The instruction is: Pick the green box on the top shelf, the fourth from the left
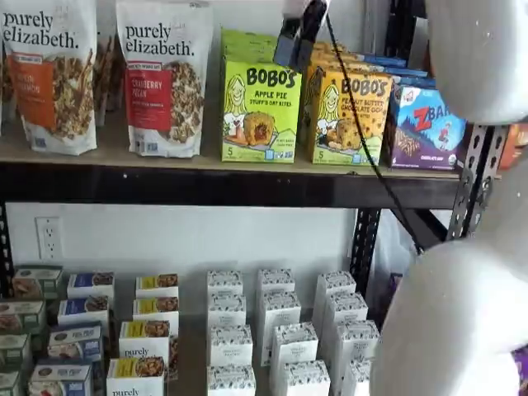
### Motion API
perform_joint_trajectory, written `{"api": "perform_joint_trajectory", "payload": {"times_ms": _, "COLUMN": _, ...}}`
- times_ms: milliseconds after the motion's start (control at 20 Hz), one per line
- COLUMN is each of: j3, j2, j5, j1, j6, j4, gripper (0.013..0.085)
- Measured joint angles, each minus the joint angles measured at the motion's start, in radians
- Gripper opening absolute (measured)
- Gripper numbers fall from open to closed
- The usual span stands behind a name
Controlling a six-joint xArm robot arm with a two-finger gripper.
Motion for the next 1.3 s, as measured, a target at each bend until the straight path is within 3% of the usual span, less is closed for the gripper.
{"api": "perform_joint_trajectory", "payload": {"times_ms": 100, "j3": 0.021, "j2": -0.016, "j5": -0.039, "j1": -0.009, "j6": -0.011, "j4": 0.000, "gripper": 0.0850}}
{"api": "perform_joint_trajectory", "payload": {"times_ms": 650, "j3": 0.005, "j2": -0.003, "j5": -0.068, "j1": -0.063, "j6": -0.054, "j4": 0.038, "gripper": 0.0850}}
{"api": "perform_joint_trajectory", "payload": {"times_ms": 1100, "j3": -0.056, "j2": 0.065, "j5": -0.011, "j1": -0.068, "j6": -0.048, "j4": 0.087, "gripper": 0.0850}}
{"api": "perform_joint_trajectory", "payload": {"times_ms": 1300, "j3": -0.006, "j2": 0.039, "j5": -0.085, "j1": -0.066, "j6": -0.051, "j4": 0.109, "gripper": 0.0850}}
